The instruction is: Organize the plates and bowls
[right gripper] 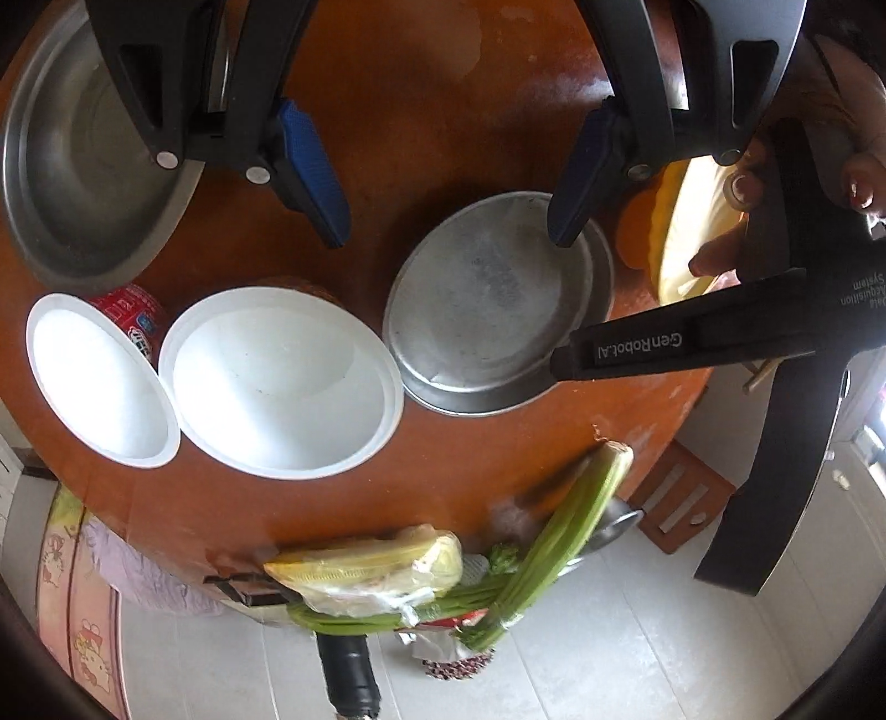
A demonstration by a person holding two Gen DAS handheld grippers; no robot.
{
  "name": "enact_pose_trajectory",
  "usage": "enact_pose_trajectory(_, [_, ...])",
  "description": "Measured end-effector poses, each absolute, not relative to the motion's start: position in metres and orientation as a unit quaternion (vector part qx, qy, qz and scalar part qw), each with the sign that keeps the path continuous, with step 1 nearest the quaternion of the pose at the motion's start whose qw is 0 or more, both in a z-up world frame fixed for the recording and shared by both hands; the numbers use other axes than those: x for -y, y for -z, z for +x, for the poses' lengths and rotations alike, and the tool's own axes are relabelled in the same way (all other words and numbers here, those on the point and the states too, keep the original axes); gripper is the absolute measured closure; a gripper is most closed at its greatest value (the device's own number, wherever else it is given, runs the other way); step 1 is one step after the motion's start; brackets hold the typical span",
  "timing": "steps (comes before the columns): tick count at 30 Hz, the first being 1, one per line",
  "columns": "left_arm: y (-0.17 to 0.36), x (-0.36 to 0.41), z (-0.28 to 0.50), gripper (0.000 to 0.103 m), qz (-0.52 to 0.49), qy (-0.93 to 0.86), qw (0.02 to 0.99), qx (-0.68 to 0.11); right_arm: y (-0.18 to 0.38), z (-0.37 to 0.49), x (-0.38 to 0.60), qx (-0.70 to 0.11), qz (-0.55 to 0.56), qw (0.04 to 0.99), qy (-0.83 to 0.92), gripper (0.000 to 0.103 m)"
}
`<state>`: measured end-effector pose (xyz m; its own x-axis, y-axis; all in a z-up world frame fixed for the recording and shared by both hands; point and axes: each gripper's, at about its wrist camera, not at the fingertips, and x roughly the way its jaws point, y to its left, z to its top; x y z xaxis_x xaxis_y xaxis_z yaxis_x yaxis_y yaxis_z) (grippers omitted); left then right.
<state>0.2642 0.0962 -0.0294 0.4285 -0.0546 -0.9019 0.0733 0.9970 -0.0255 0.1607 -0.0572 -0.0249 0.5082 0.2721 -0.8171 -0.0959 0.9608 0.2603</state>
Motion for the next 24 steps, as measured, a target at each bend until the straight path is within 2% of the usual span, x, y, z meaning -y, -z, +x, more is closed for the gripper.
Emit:
enact_pose_trajectory(7, [0.044, -0.095, 0.269, 0.051, -0.001, 0.047, 0.834, -0.549, 0.033, 0.172, 0.054, -0.493, 0.079, 0.862, -0.085, 0.03])
enact_pose_trajectory(11, [0.048, -0.095, 0.27, 0.059, -0.009, 0.054, 0.829, -0.556, 0.034, 0.171, 0.051, -0.491, 0.074, 0.864, -0.084, 0.03])
enact_pose_trajectory(18, [0.05, -0.095, 0.271, 0.062, -0.013, 0.061, 0.826, -0.56, 0.038, 0.182, 0.044, -0.503, 0.065, 0.858, -0.077, 0.031])
enact_pose_trajectory(24, [0.049, -0.099, 0.272, 0.069, -0.018, 0.061, 0.823, -0.564, 0.047, 0.195, 0.038, -0.509, 0.058, 0.855, -0.084, 0.037])
